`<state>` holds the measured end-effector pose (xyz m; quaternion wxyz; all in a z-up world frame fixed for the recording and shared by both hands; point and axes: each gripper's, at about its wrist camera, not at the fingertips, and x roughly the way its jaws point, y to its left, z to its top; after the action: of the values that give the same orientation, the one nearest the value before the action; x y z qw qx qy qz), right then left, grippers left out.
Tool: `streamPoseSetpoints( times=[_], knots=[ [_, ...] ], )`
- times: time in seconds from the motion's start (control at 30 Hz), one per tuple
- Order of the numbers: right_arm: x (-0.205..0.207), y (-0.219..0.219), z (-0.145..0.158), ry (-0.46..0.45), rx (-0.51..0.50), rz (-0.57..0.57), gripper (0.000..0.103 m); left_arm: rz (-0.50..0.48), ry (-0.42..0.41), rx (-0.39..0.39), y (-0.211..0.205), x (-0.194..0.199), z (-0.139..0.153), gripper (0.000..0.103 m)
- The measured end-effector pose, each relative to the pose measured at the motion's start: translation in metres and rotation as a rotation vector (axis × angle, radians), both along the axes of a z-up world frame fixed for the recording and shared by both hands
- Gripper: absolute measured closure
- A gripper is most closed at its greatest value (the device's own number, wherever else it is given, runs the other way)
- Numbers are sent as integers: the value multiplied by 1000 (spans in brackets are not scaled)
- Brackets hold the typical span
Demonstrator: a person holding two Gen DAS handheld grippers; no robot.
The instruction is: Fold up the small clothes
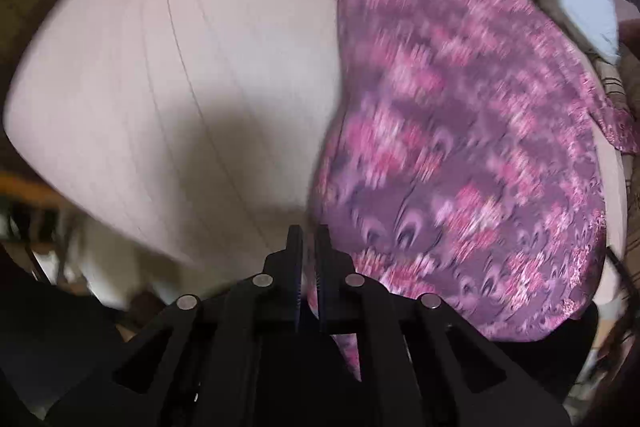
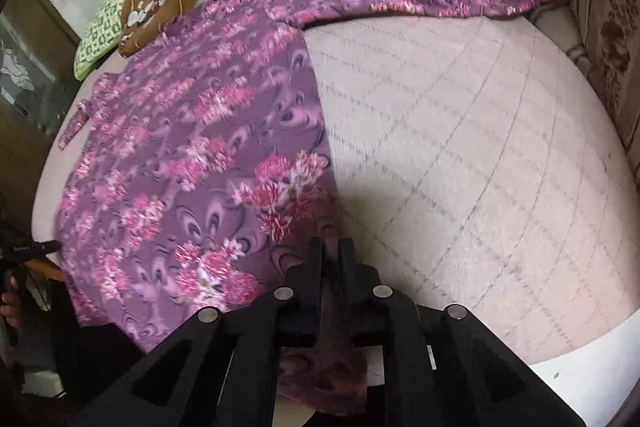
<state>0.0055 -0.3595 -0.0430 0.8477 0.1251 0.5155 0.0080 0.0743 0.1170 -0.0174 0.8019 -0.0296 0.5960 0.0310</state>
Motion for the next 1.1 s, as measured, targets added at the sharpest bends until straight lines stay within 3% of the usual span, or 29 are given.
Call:
streamPoseSetpoints(
  times=[0.03, 0.1, 0.13, 0.17, 0.27, 0.33, 0.4, 0.5, 0.6, 0.67, 0.8, 0.83, 0.9, 1.1],
  knots=[
    [2, -8, 7, -24, 10, -9, 92, -26, -41, 18, -5, 2, 12, 88],
    [10, -33, 23, -70, 30, -64, 91, -76, -111, 20, -19, 13, 34, 60],
    [18, -54, 32, -96, 35, -117, 87, -96, -143, 13, -30, 22, 42, 41],
    [25, -71, 39, -117, 38, -162, 86, -107, -168, 9, -40, 28, 46, 37],
    [54, -133, 55, -182, 27, -326, 76, -160, -194, -2, -86, 72, 44, 37],
    [76, -174, 60, -220, 13, -438, 59, -176, -189, 2, -108, 95, 36, 37],
    [101, -208, 60, -243, 5, -534, 50, -179, -173, -9, -128, 120, 25, 37],
    [138, -241, 49, -243, 41, -618, 50, -172, -120, -42, -151, 147, 1, 37],
    [161, -258, 36, -224, 12, -703, 50, -162, -67, -17, -167, 165, -25, 37],
    [176, -265, 27, -188, -25, -745, 50, -152, -3, -48, -168, 172, -45, 37],
    [200, -272, 9, -140, -78, -776, 55, -170, -38, -34, -170, 169, -50, 34],
    [203, -273, 7, -139, -82, -780, 71, -181, -36, -28, -172, 168, -51, 33],
    [206, -275, 6, -151, -83, -769, 89, -189, -41, -30, -172, 167, -51, 33],
    [201, -238, 37, -274, -122, -644, 92, -199, -41, -33, -174, 164, -52, 33]
  ],
)
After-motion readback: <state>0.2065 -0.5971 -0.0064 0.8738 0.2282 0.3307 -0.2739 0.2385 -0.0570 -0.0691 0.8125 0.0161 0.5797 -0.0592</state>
